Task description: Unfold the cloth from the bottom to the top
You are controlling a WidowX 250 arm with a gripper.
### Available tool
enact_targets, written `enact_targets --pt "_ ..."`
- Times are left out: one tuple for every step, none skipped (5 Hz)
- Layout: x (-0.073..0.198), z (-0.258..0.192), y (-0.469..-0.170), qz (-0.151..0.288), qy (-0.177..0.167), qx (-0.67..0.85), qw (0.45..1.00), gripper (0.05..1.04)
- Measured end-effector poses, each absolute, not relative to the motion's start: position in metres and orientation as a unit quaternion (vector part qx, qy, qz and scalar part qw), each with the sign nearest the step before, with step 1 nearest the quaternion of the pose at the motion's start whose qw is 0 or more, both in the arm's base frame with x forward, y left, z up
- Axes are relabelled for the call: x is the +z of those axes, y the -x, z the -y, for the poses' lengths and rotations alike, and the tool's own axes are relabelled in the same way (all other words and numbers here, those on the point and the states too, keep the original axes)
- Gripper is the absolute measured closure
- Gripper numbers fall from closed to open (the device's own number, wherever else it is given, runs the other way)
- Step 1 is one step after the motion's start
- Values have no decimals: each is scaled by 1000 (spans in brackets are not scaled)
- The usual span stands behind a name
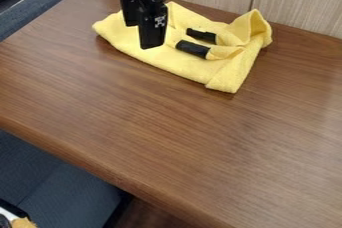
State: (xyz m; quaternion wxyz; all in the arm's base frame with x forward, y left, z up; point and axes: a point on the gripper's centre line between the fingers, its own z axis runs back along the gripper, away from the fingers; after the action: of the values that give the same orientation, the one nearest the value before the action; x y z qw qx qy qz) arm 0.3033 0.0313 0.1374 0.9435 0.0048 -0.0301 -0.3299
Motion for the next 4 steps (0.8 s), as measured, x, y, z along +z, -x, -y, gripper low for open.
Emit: enact_targets --pt "128 -31 -304 16 2 -331 944 83" --pt "120 -21 -312 8 10 -348 937 83" --pt "112 -10 -328 4 12 -374 927 83" --pt "106 0 -345 5 21 -395 918 83"
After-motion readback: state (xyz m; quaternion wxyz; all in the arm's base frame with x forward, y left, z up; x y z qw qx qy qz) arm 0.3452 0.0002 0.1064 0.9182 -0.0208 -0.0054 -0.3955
